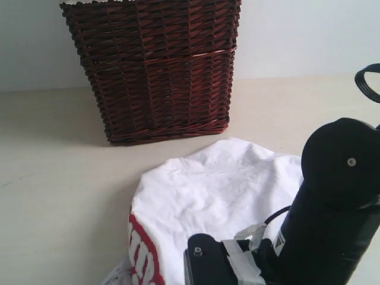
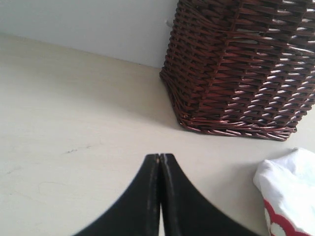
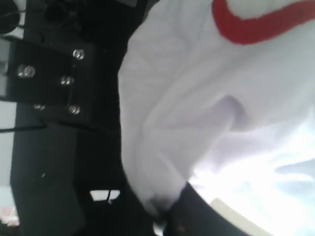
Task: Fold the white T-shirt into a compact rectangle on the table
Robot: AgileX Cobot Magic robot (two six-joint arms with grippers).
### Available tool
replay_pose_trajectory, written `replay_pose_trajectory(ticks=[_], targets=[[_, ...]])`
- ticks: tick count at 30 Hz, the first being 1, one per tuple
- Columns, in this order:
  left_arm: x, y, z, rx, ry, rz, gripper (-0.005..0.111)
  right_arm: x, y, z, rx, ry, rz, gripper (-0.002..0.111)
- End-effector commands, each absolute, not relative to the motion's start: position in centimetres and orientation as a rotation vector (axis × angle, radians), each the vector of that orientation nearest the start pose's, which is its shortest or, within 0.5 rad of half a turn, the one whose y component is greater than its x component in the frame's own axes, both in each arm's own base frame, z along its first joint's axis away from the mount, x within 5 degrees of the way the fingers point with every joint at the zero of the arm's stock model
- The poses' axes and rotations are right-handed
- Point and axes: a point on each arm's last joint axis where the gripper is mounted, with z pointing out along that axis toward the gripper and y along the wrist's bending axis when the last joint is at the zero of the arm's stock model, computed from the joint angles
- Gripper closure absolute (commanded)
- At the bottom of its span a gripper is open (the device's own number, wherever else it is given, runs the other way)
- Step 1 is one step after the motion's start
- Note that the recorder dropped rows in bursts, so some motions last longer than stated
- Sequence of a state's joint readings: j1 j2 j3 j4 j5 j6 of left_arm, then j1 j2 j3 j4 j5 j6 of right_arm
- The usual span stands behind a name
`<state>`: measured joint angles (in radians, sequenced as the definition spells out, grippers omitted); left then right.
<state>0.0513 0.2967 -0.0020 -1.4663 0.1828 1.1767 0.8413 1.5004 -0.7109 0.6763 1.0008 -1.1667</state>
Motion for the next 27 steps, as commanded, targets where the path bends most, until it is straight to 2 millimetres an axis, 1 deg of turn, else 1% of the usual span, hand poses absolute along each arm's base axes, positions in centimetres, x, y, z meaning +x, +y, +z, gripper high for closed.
replay_pose_trajectory(ticks=[1,4,6,8,11,13,15,18,19,21,22,24,26,27], targets=[[7.8,-1.3,19.2,-0.174,1.793,-0.341,0.107,10.0,18.2,19.1,-2.436,2.143,0.943,0.108],[7.8,-1.3,19.2,-0.174,1.793,-0.341,0.107,10.1,18.0,18.9,-2.485,2.114,0.893,0.108],[7.8,-1.3,19.2,-0.174,1.793,-0.341,0.107,10.2,17.8,18.8,-2.497,2.119,0.867,0.104],[7.8,-1.3,19.2,-0.174,1.793,-0.341,0.107,10.3,17.7,18.7,-2.510,2.111,0.832,0.094],[7.8,-1.3,19.2,-0.174,1.793,-0.341,0.107,11.4,18.3,18.3,-2.423,2.061,0.688,0.073],[7.8,-1.3,19.2,-0.174,1.793,-0.341,0.107,12.1,18.5,18.1,-2.345,2.069,0.599,0.059],[7.8,-1.3,19.2,-0.174,1.793,-0.341,0.107,12.3,18.4,18.4,-2.322,2.071,0.561,0.052],[7.8,-1.3,19.2,-0.174,1.793,-0.341,0.107,12.2,17.7,19.7,-2.315,2.022,0.489,0.051],[7.8,-1.3,19.2,-0.174,1.793,-0.341,0.107,12.2,17.4,20.4,-2.298,1.991,0.441,0.051],[7.8,-1.3,19.2,-0.174,1.793,-0.341,0.107,12.5,16.8,21.6,-2.263,1.902,0.310,0.051],[7.8,-1.3,19.2,-0.174,1.793,-0.341,0.107,12.9,16.5,22.1,-2.228,1.880,0.217,0.051],[7.8,-1.3,19.2,-0.174,1.793,-0.341,0.107,14.4,15.9,22.1,-2.150,1.888,0.056,0.051],[7.8,-1.3,19.2,-0.174,1.793,-0.341,0.107,17.2,15.6,21.3,-2.060,1.870,-0.092,0.051],[7.8,-1.3,19.2,-0.174,1.793,-0.341,0.107,18.7,15.5,20.8,-2.007,1.831,-0.148,0.051]])
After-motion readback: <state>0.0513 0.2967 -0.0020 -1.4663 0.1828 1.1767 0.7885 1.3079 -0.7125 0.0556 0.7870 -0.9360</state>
